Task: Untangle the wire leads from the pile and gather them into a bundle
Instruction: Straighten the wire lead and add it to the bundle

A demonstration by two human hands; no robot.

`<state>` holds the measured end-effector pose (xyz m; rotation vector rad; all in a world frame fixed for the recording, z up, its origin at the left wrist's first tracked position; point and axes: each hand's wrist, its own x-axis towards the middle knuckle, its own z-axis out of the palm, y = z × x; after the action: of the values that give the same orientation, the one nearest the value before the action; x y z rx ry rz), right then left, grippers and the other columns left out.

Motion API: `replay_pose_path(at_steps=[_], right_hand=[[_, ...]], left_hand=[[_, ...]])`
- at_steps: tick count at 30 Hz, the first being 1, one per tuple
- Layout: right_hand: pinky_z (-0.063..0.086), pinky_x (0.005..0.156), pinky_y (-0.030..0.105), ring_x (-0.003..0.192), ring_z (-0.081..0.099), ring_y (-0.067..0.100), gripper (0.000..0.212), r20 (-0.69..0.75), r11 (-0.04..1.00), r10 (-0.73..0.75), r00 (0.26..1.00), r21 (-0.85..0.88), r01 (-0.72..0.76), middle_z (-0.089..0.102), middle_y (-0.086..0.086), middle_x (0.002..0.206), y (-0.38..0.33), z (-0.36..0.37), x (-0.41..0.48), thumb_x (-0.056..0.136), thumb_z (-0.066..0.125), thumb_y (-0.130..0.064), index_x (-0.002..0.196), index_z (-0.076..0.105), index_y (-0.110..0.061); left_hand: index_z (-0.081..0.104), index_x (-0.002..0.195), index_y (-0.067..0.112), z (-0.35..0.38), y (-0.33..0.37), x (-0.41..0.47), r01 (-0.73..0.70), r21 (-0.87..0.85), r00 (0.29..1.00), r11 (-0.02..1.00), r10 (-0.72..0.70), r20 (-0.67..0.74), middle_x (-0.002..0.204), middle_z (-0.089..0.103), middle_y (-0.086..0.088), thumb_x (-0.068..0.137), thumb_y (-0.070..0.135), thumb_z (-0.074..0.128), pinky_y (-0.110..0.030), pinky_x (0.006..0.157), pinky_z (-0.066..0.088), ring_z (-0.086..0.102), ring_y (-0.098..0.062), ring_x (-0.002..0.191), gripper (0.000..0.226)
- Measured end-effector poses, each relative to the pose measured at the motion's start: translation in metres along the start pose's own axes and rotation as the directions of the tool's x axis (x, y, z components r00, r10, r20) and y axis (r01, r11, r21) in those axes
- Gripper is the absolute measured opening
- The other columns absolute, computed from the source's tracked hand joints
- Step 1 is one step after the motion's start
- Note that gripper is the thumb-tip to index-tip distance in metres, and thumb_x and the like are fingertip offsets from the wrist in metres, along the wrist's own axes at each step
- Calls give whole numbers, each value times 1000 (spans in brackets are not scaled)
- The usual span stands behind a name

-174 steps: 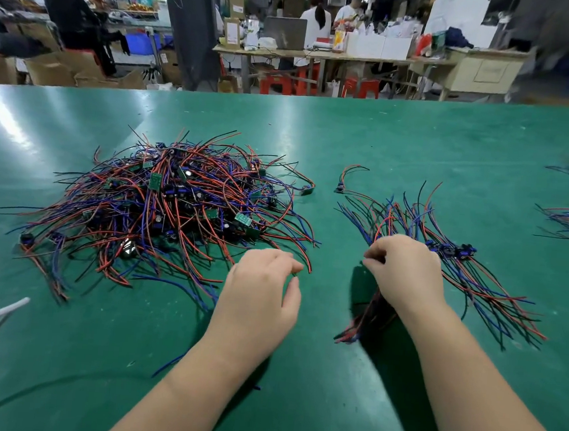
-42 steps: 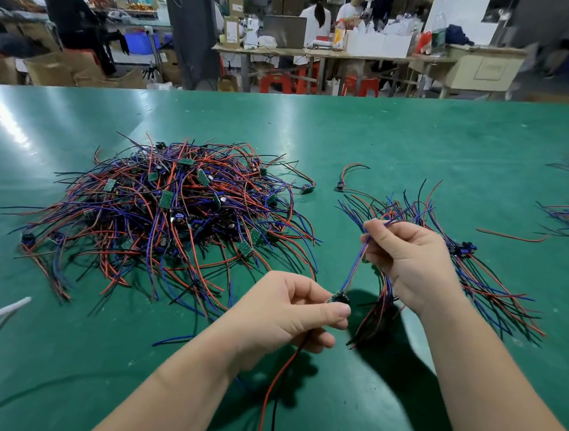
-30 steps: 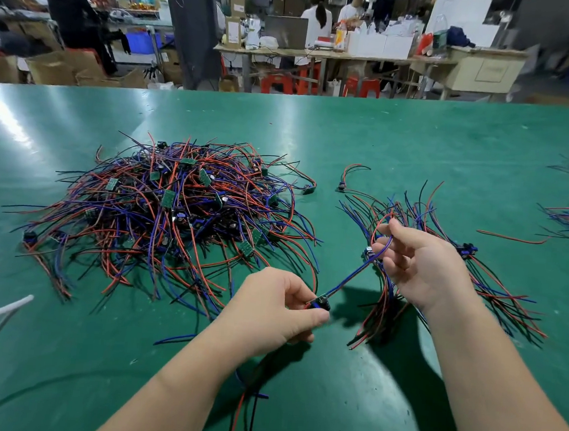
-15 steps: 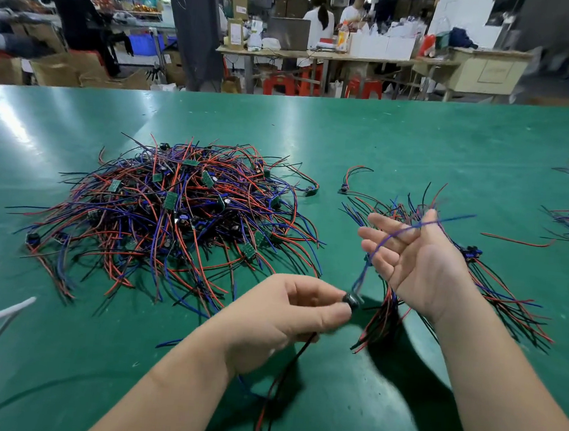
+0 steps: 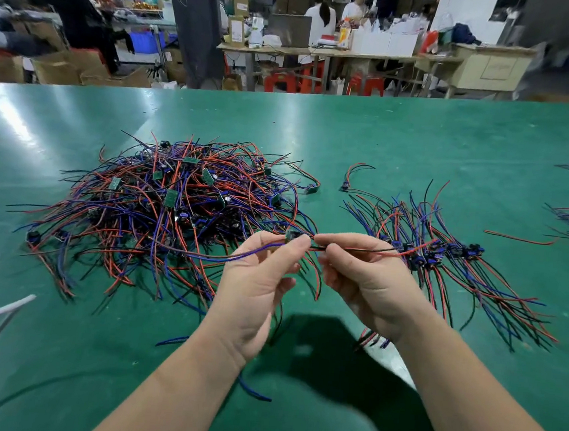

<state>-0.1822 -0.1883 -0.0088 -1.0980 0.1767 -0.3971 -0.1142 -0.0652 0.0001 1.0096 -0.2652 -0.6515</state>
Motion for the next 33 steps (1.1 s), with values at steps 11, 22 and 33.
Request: replay_pose_path(at_steps=[11, 22, 33], right_hand=[[45, 45, 14, 49, 57, 6, 10, -146, 998, -6, 989, -63, -3, 65, 1, 59, -9, -9, 4, 66, 67, -19, 64, 74, -12], [42, 43, 17, 42, 52, 9, 10, -186, 943, -101, 977, -331, 34, 61, 5, 51, -3, -8, 5, 62, 76, -14, 56, 69, -12], [41, 37, 11, 47, 62, 8, 6, -565, 998, 38, 824, 63, -3, 65, 6, 61, -34, -43, 7, 83, 67, -3, 79, 63, -7]], left_hand=[[74, 80, 14, -8, -7, 1, -138, 446, 972, 884, 34, 234, 79, 74, -4, 85, -6, 61, -20, 70, 55, 68, -11, 71, 25], [68, 82, 3, -6, -7, -2, 97, 449, 971, 888, -184, 156, 71, 72, -9, 79, 9, 72, -21, 54, 54, 69, -13, 60, 8], [73, 65, 21, -6, -8, -12, 198, 580, 785, 790, -483, 389, 78, 71, -10, 79, 15, 75, -33, 71, 58, 69, -16, 67, 16]])
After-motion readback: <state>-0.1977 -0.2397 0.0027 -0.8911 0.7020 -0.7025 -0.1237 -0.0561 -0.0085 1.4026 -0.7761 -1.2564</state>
